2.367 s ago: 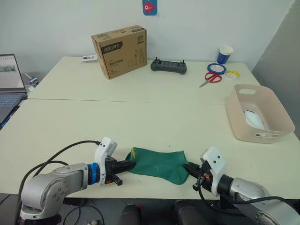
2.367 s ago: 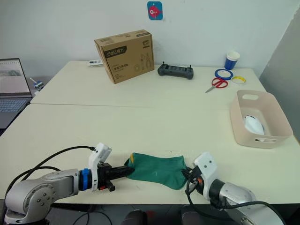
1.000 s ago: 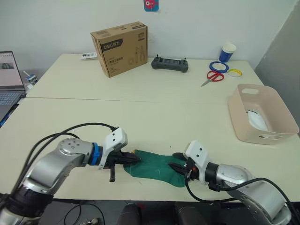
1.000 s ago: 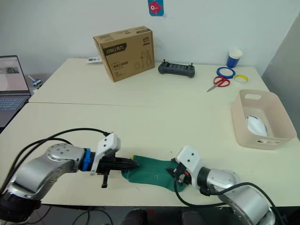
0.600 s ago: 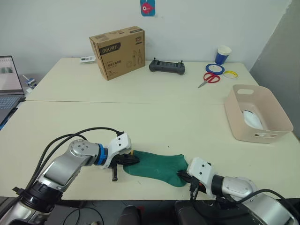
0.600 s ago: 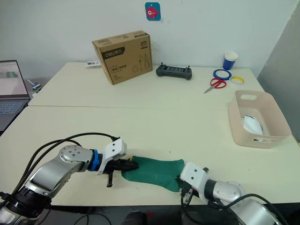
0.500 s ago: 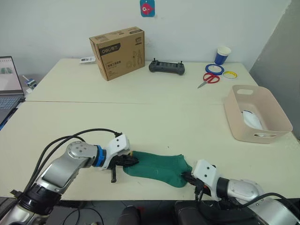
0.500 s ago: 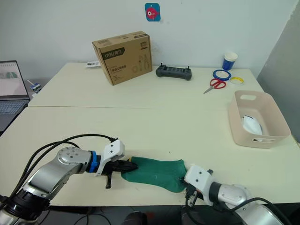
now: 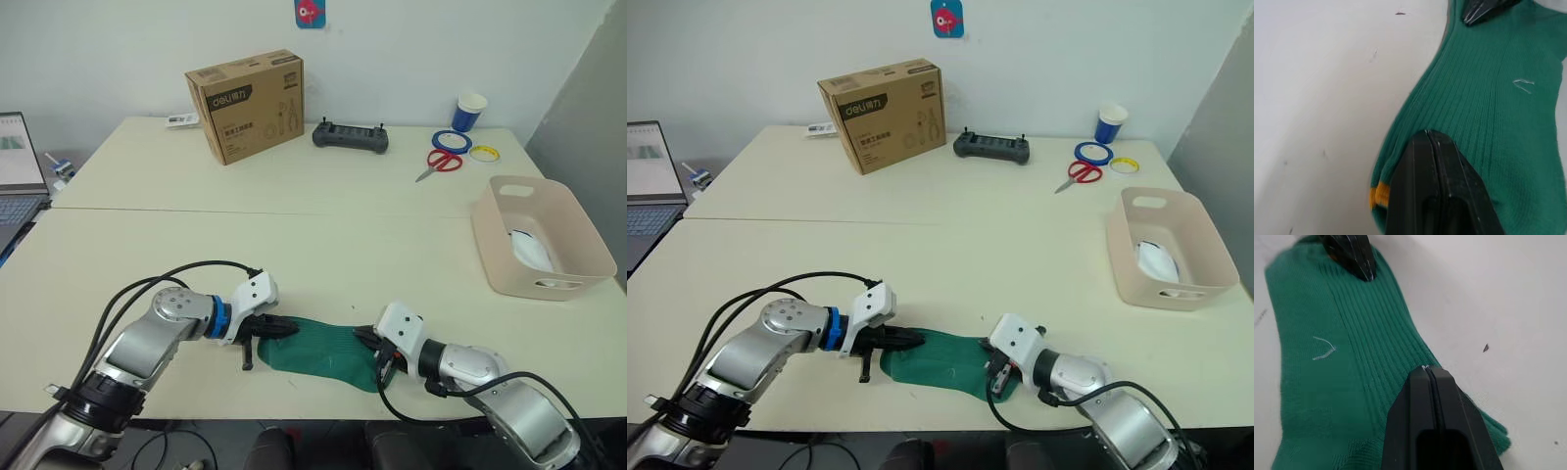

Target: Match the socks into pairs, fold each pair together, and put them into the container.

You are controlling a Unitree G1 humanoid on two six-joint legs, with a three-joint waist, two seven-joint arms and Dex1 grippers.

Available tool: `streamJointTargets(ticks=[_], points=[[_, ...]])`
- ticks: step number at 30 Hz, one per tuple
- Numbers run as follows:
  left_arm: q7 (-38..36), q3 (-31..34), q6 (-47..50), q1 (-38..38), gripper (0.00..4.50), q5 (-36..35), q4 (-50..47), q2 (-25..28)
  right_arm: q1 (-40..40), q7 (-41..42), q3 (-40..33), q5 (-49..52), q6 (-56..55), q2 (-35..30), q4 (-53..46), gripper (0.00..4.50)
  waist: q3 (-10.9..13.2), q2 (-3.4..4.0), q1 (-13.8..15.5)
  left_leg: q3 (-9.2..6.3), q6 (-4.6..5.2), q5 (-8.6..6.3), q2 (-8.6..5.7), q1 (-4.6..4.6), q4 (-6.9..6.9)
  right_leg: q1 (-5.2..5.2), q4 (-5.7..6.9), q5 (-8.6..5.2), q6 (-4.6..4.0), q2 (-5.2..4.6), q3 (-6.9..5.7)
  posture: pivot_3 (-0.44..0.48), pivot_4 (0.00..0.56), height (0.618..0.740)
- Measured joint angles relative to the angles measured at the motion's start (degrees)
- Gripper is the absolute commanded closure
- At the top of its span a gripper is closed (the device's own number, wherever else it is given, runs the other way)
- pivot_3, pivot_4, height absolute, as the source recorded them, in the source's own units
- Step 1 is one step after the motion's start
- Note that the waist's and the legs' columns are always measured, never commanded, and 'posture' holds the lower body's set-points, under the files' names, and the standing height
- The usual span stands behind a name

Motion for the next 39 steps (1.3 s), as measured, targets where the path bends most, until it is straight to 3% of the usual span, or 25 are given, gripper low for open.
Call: streamJointTargets(ticks=[6,9,15,18,25,33,36,39], points=[[-0.69,-0.24,-4.06,0.05,4.5,1.5,2.78,-0.4,4.16,0.12,-3.55,-1.69,-0.01,-4.14,-2.18,4.47,-0.11,0.04,0.0,0.08,0.0,0.0,-0.02,0.47,0.02,0.5,-0.04,-0.07,-0.12,-0.04,0.07,0.0,0.15,0.723],[-1.01,0.16,-5.59,0.55,4.5,1.55,2.99,-0.36,7.83,0.33,-9.78,-1.27,-0.2,-6.37,-3.36,4.47,-0.14,0.03,-0.06,0.07,0.0,0.0,-0.01,0.52,0.02,0.57,-0.04,-0.19,-0.34,-0.05,0.05,0.0,0.15,0.723],[-3.7,0.04,-5.79,-1.94,4.5,1.44,1.4,-0.54,13.53,0.63,-16.76,6.14,2.03,-1.59,-14.41,4.47,-0.08,0.04,-0.14,-0.14,0.0,0.0,0.09,0.34,0.0,0.45,0.0,-0.03,-0.04,0.11,-0.11,0.0,0.15,0.723],[-5.06,0.0,-5.14,-4.39,4.5,1.03,-0.6,-1.19,17.36,-0.55,-18.52,7.52,3.55,-0.57,-16.14,3.89,-0.07,0.02,0.33,-0.01,0.0,0.0,-0.04,0.32,0.0,0.46,-0.06,-0.03,-0.01,-0.04,-0.02,0.0,0.15,0.723],[-8.42,-4.31,-9.31,-4.99,4.5,4.25,4.49,-3.87,20.17,-5.8,-18.42,7.17,5.32,3.98,-17.09,1.54,-0.08,0.04,-0.07,-0.01,0.0,0.0,-0.02,0.4,0.01,0.45,0.0,-0.06,-0.08,-0.02,-0.01,0.0,0.15,0.723],[-8.32,-5.02,-17.65,-5.63,4.5,6.81,10.66,-5.32,21.5,-8.89,-13.28,4.55,5.03,6.54,-11.31,1.54,-0.18,0.06,0.0,0.04,0.0,0.0,-0.03,0.47,0.03,0.55,-0.03,-0.19,-0.32,-0.07,0.05,0.0,0.15,0.723],[-8.28,-4.95,-17.68,-5.46,4.5,6.94,10.49,-5.31,20.83,-9.67,-11.71,3.28,3.84,8.12,-9.6,2.14,-0.34,0.14,-0.06,0.02,0.0,0.0,-0.01,0.5,0.03,0.57,-0.02,-0.2,-0.33,-0.05,0.03,0.0,0.15,0.723],[-8.07,-4.75,-17.64,-5.14,4.5,6.94,9.9,-5.31,20.64,-9.51,-10.33,2.96,3.27,8.1,-9.28,3.25,-0.37,0.15,-0.08,0.02,0.0,0.0,-0.01,0.51,0.02,0.58,-0.02,-0.21,-0.34,-0.05,0.03,0.0,0.15,0.723]])
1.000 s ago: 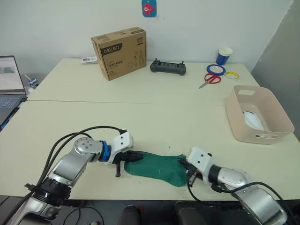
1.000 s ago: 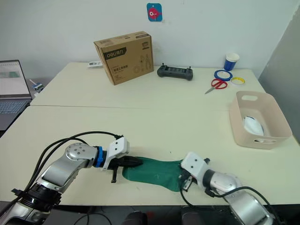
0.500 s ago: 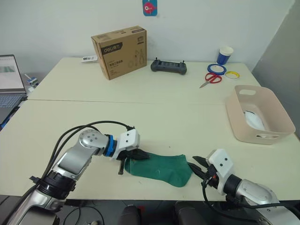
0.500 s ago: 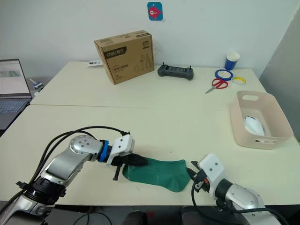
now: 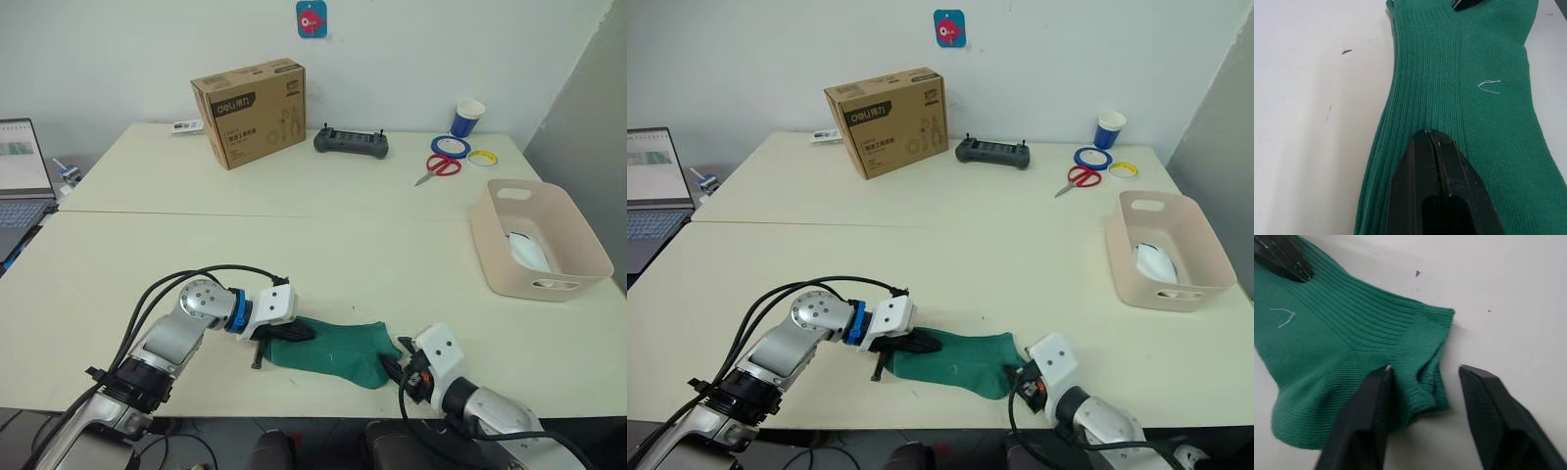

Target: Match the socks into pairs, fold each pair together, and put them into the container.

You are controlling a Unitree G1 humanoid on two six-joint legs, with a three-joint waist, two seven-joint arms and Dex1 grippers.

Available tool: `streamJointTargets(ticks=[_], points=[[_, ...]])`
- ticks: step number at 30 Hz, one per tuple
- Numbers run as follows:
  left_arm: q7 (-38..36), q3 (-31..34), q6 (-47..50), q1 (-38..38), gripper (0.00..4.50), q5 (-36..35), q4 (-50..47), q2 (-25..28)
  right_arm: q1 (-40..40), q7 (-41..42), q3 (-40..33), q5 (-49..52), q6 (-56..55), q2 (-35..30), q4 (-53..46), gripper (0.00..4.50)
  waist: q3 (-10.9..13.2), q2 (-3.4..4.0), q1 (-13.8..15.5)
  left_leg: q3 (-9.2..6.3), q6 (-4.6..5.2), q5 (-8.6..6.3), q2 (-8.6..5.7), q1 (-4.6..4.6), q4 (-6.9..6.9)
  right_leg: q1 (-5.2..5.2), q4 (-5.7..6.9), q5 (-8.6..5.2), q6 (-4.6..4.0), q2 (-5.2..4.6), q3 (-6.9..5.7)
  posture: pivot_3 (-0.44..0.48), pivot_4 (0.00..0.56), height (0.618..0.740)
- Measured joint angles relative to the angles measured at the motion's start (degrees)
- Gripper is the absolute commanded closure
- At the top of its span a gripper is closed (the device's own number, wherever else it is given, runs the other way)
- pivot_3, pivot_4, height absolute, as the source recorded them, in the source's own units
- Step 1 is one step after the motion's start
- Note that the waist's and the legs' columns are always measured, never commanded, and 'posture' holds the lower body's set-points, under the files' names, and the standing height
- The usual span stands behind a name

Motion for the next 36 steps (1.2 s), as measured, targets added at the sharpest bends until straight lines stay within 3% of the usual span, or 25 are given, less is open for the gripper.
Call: streamJointTargets(ticks=[4,9,16,22,27,36], points=[[1.29,0.51,1.5,0.74,4.5,-0.05,-1.73,-0.04,0.65,1.03,-0.07,0.7,-0.07,-0.02,-0.44,4.49,0.0,0.0,0.02,-0.02,0.0,0.0,0.0,-0.02,0.0,0.0,0.0,0.0,0.0,-0.01,-0.01,0.0,0.15,0.723],[3.52,0.59,5.18,0.64,4.5,-0.04,-5.37,-1.91,1.53,2.69,-6.11,3.39,0.85,-1.86,-0.85,4.49,0.06,-0.06,0.32,0.0,0.0,0.0,-0.07,-0.15,0.01,-0.03,-0.08,0.0,0.03,-0.05,-0.01,0.0,0.15,0.723],[5.03,-3.24,6.03,-2.51,4.5,2.86,-5.16,-9.01,0.68,6.11,-18.51,10.21,5.57,-6.08,-3.45,4.49,0.08,-0.04,0.99,-0.03,0.0,0.0,-0.05,-0.13,-0.01,-0.05,-0.07,0.19,0.38,0.04,-0.02,0.0,0.15,0.723],[7.67,-7.08,3.71,-5.15,4.5,6.81,1.06,-15.37,-4.16,7.79,-21.11,19.57,13.92,-8.16,-10.17,4.49,0.08,-0.03,0.93,-0.09,0.01,0.0,-0.02,-0.12,0.0,-0.02,-0.04,0.21,0.4,0.14,-0.02,0.0,0.15,0.723],[6.95,-7.35,2.5,-5.34,4.5,6.66,1.14,-14.57,-9.32,6.96,-18.77,26.1,20.64,-8.27,-12.95,4.49,0.08,-0.04,0.83,-0.08,0.01,0.0,-0.01,-0.1,0.0,0.0,-0.06,0.21,0.41,0.12,0.01,0.0,0.15,0.723],[3.63,-0.12,10.95,-3.57,4.5,0.96,-7.11,-5.42,-19.04,1.63,-14.55,33.99,31.82,-2.33,-9.74,4.49,0.14,-0.01,-0.13,-0.1,0.0,0.0,0.01,-0.16,-0.02,-0.06,-0.06,0.21,0.4,0.1,-0.02,0.0,0.15,0.723]])
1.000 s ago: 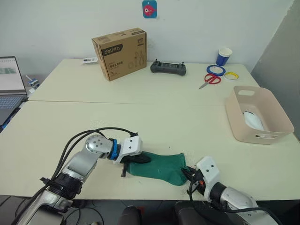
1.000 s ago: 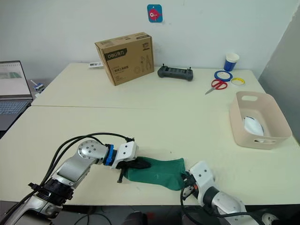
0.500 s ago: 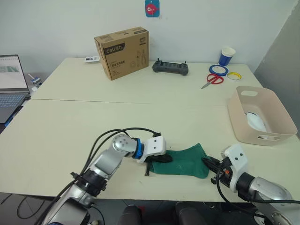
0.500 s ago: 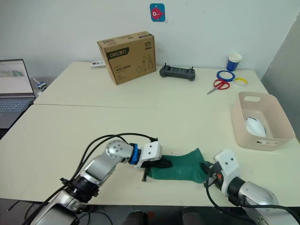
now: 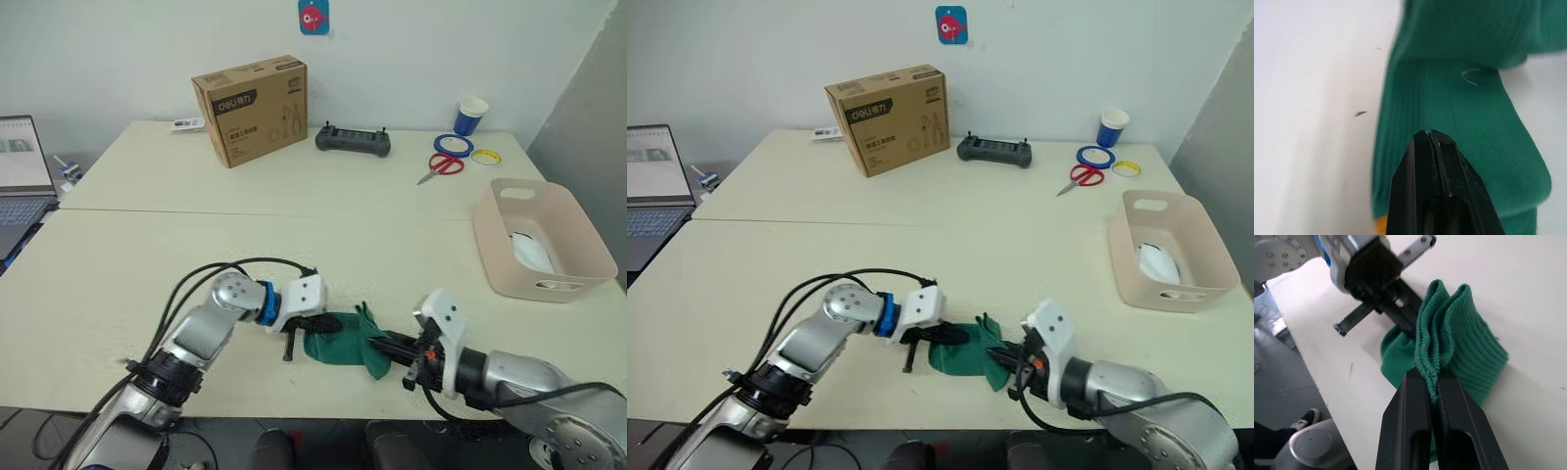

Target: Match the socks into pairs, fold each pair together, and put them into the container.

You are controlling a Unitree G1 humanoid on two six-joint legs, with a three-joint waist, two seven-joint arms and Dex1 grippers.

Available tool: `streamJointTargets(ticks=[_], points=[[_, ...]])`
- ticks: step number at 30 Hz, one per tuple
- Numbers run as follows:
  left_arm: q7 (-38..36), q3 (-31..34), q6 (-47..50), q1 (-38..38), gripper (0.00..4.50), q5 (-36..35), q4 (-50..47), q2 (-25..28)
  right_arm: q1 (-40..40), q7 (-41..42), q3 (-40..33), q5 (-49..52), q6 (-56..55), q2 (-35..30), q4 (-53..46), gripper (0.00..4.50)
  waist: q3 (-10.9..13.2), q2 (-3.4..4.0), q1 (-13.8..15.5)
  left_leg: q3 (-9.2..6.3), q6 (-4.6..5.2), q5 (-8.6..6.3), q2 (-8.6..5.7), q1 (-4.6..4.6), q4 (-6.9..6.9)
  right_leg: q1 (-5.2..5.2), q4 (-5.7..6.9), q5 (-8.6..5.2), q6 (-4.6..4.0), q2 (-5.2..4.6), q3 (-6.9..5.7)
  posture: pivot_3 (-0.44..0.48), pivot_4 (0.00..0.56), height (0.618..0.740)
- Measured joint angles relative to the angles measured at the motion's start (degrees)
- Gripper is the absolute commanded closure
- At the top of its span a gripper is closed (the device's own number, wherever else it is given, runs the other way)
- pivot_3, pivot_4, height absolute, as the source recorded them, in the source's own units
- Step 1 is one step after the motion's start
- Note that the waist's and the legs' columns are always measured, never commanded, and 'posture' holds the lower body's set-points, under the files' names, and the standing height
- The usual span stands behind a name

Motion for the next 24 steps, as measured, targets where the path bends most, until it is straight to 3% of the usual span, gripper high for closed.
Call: streamJointTargets(ticks=[5,13,18,21,24], points=[[0.27,3.35,3.14,2.4,4.5,-1.66,-1.6,3.17,-6.15,-2.27,3.67,-0.19,3.02,3.95,4.62,4.49,0.02,0.03,-0.19,0.0,0.0,0.0,0.02,-0.02,-0.02,-0.08,0.01,0.0,0.0,0.02,-0.01,0.0,0.15,0.723],[2.17,3.49,2.2,4.55,4.5,-1.34,-2.18,3.09,-12.55,-3.57,10.52,-3.54,3.15,7.5,13.42,4.49,0.02,0.03,-0.09,0.02,0.0,0.0,0.02,-0.36,-0.02,-0.47,0.03,0.01,0.0,0.02,-0.01,0.0,0.15,0.723],[2.7,3.94,1.8,4.87,4.5,-1.45,-1.5,3.88,-12.55,-3.66,10.94,-4.62,3.32,7.59,14.87,3.01,0.02,0.03,-0.15,0.0,0.0,0.0,0.03,-0.48,-0.01,-0.58,0.03,0.01,0.01,0.03,-0.02,0.0,0.15,0.723],[3.82,6.3,2.54,4.85,4.5,-1.66,0.07,4.69,-13.06,-3.35,7.55,-2.47,4.64,8.01,12.01,1.92,0.03,0.04,-0.15,-0.03,0.01,0.0,0.06,-0.48,-0.01,-0.59,0.06,0.01,0.0,0.06,-0.05,0.0,0.15,0.723],[4.44,9.49,4.26,4.0,4.5,-3.56,1.34,4.71,-13.84,-2.42,3.31,0.54,5.53,7.32,8.42,1.92,0.03,0.04,-0.15,-0.03,0.01,0.0,0.05,-0.5,-0.01,-0.59,0.06,0.02,0.01,0.06,-0.06,0.0,0.15,0.723]])
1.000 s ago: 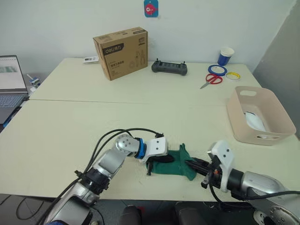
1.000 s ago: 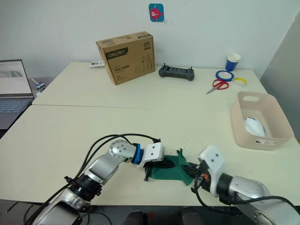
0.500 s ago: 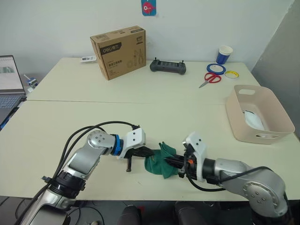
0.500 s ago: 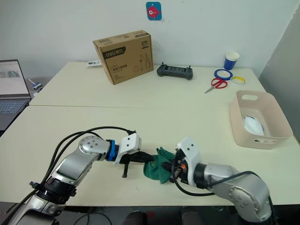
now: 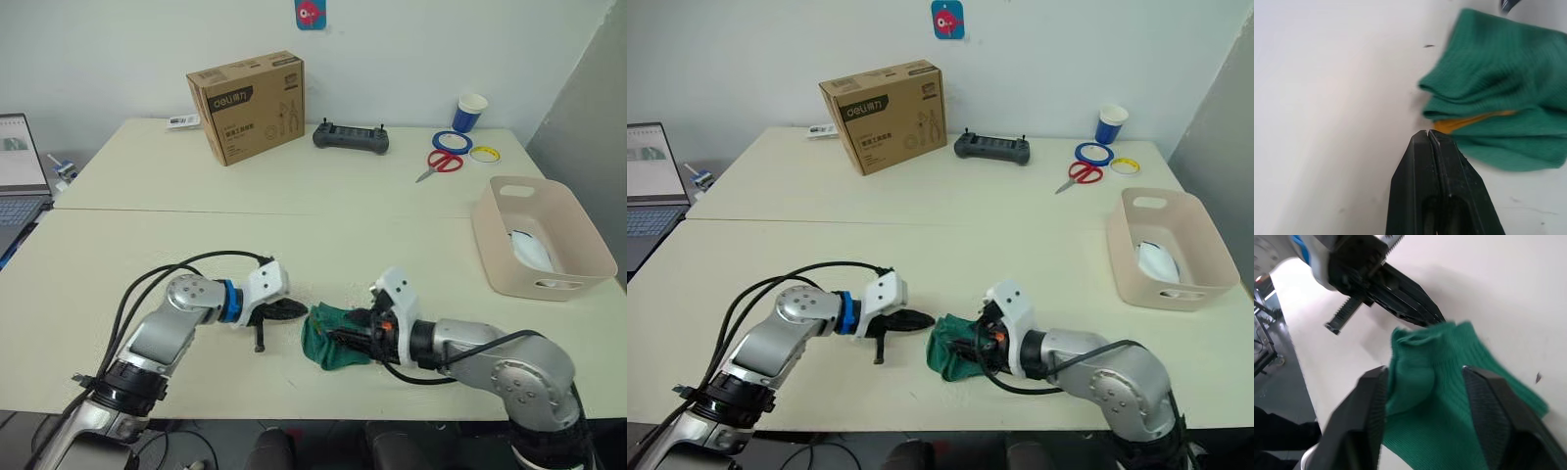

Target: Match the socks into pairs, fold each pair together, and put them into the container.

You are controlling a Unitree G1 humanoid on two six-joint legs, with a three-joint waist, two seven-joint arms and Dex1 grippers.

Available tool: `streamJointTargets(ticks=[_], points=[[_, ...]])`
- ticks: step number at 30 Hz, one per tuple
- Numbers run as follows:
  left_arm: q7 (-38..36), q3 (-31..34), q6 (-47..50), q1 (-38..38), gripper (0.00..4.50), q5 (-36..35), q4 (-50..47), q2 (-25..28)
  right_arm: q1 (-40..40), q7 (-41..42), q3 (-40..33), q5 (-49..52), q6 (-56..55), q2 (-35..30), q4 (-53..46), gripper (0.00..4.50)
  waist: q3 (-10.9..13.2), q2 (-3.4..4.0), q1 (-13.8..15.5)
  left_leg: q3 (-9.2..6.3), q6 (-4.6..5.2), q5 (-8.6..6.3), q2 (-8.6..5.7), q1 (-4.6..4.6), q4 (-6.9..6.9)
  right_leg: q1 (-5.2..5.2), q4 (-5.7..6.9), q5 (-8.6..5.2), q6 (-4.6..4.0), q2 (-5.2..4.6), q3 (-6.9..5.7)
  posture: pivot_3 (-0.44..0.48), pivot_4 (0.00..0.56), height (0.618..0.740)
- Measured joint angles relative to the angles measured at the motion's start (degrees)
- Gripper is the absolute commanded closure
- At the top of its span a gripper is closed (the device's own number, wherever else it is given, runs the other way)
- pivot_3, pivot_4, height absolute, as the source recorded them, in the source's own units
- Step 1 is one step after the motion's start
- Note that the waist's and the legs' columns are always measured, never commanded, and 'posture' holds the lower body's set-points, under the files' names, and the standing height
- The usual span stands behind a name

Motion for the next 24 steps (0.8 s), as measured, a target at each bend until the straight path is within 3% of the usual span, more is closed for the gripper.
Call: streamJointTargets(ticks=[1,4,9,14,17,24], points=[[0.2,1.25,0.51,-0.69,4.5,-0.78,0.28,-0.02,-0.19,0.23,-0.96,0.48,-0.27,-0.74,-0.99,1.92,0.0,0.0,0.0,0.0,0.0,0.0,0.0,0.0,0.0,0.0,-0.01,0.0,0.0,0.0,0.0,0.0,0.15,0.723],[-0.75,3.14,1.04,-3.66,4.5,-3.01,0.34,-0.02,0.75,0.29,-1.06,-1.5,-2.91,-5.26,-1.86,2.59,0.0,-0.01,0.33,0.02,0.0,0.0,-0.05,-0.02,0.0,0.01,-0.06,0.0,0.0,-0.04,-0.02,0.0,0.15,0.723],[-4.65,0.78,2.47,-6.9,4.5,-5.91,-3.59,-1.79,2.43,1.48,8.41,-10.97,-12.48,-11.06,1.33,4.36,0.0,-0.01,0.09,0.07,0.0,0.0,-0.06,-0.02,0.0,0.0,-0.07,0.0,0.01,-0.04,0.05,0.0,0.15,0.723],[-8.28,-4.34,1.96,-5.58,4.5,-5.62,-5.9,-1.73,2.42,2.82,15.77,-16.63,-18.33,-11.24,5.2,4.44,0.02,-0.01,-0.44,0.02,0.0,0.0,0.01,0.01,0.0,-0.02,0.0,0.0,0.0,0.06,0.05,0.0,0.15,0.723],[-9.28,-7.4,-2.29,-4.39,4.5,-1.5,-3.3,-0.09,2.62,3.78,19.09,-19.83,-20.44,-12.44,7.79,4.44,0.02,-0.01,-0.18,0.04,0.0,0.0,-0.02,0.02,0.02,0.01,0.0,0.0,0.0,0.04,0.07,0.0,0.15,0.723],[-8.78,-9.32,-8.85,-2.74,4.5,2.8,0.9,-0.74,4.76,5.84,19.74,-24.69,-26.49,-15.41,9.33,4.44,0.0,-0.04,0.14,0.05,0.0,0.0,-0.03,0.02,0.08,0.05,-0.01,0.02,0.02,0.0,0.06,0.0,0.15,0.723]])
